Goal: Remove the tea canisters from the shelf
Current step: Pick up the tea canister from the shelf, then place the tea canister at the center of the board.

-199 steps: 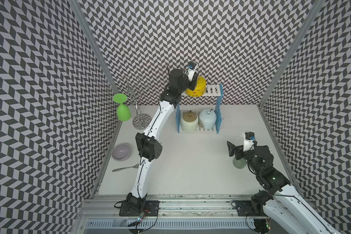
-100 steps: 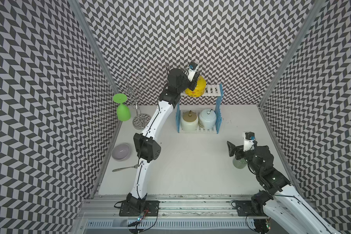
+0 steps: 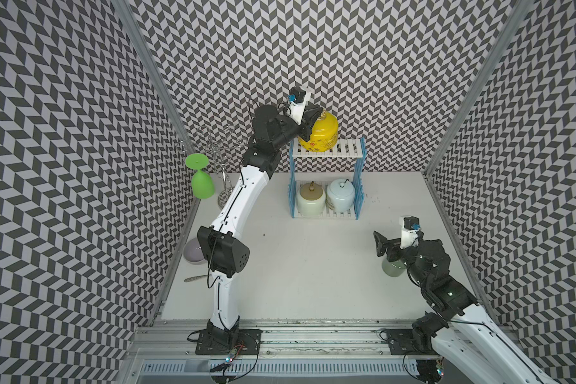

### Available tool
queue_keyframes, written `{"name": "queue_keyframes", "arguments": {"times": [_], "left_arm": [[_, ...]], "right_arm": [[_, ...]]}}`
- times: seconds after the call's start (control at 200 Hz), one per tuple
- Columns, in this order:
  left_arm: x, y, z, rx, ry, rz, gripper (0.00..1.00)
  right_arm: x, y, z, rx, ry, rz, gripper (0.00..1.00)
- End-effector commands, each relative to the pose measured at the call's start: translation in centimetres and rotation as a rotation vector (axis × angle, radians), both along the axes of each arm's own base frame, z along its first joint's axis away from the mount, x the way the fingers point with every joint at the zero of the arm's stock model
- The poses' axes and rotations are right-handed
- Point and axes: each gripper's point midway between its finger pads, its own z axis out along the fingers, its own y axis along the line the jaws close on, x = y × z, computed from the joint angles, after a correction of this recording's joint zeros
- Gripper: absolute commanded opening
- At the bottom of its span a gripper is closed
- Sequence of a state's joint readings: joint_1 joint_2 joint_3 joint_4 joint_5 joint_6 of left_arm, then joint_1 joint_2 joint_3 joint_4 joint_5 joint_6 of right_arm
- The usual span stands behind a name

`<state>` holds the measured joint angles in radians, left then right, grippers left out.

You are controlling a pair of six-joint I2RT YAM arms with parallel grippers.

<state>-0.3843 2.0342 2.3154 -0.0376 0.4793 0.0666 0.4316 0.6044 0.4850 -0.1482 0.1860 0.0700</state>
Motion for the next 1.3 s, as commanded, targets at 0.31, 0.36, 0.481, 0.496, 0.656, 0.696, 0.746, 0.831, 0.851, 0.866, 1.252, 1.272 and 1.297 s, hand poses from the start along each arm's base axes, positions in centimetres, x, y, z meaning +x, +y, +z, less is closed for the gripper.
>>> {"name": "queue_keyframes", "arguments": {"times": [0.31, 0.36, 0.481, 0.496, 0.656, 0.696, 0.746, 0.831, 0.851, 0.866, 1.252, 1.272, 1.297], "left_arm": [[-12.6, 0.4, 4.3, -0.064, -0.153, -0.268, 0.00], [-13.5, 0.2, 3.4, -0.053, -0.157, -0.282, 0.00], [-15.5, -0.6, 0.8, -0.018, -0.170, -0.303, 0.00], [-15.7, -0.7, 0.5, -0.014, -0.170, -0.306, 0.00], [-18.5, -2.4, -4.2, 0.011, -0.151, -0.374, 0.00], [-19.1, -2.9, -5.4, 0.011, -0.145, -0.390, 0.00], [-19.7, -3.5, -6.7, 0.011, -0.142, -0.408, 0.00], [-21.3, -4.6, -9.1, 0.020, -0.162, -0.454, 0.00], [-21.7, -4.7, -9.6, 0.013, -0.168, -0.462, 0.00], [-22.0, -4.7, -9.9, 0.006, -0.175, -0.469, 0.00], [-26.3, -6.4, -17.3, -0.043, -0.231, -0.474, 0.00], [-26.7, -6.4, -17.6, -0.046, -0.239, -0.472, 0.00], [-27.1, -6.4, -17.9, -0.049, -0.253, -0.468, 0.00]], "right_arm": [[0.0, -0.4, 1.9, 0.014, -0.081, -0.022, 1.00], [-0.1, -0.6, 2.1, 0.014, -0.089, -0.032, 1.00], [-0.2, -1.1, 2.7, 0.014, -0.111, -0.054, 1.00], [-0.2, -1.2, 2.7, 0.014, -0.113, -0.058, 1.00], [-0.4, -1.6, 3.4, 0.018, -0.135, -0.075, 1.00], [-0.4, -1.8, 3.4, 0.018, -0.138, -0.082, 1.00], [-0.4, -2.0, 3.6, 0.018, -0.147, -0.091, 1.00], [-0.5, -2.5, 3.9, 0.019, -0.158, -0.115, 1.00], [-0.5, -2.6, 4.0, 0.018, -0.160, -0.122, 1.00], [-0.5, -2.7, 4.0, 0.019, -0.162, -0.126, 1.00], [-1.1, -5.0, 5.6, 0.040, -0.222, -0.216, 1.00], [-1.1, -5.0, 5.6, 0.041, -0.221, -0.216, 1.00], [-1.1, -4.9, 5.7, 0.041, -0.221, -0.213, 1.00]]}}
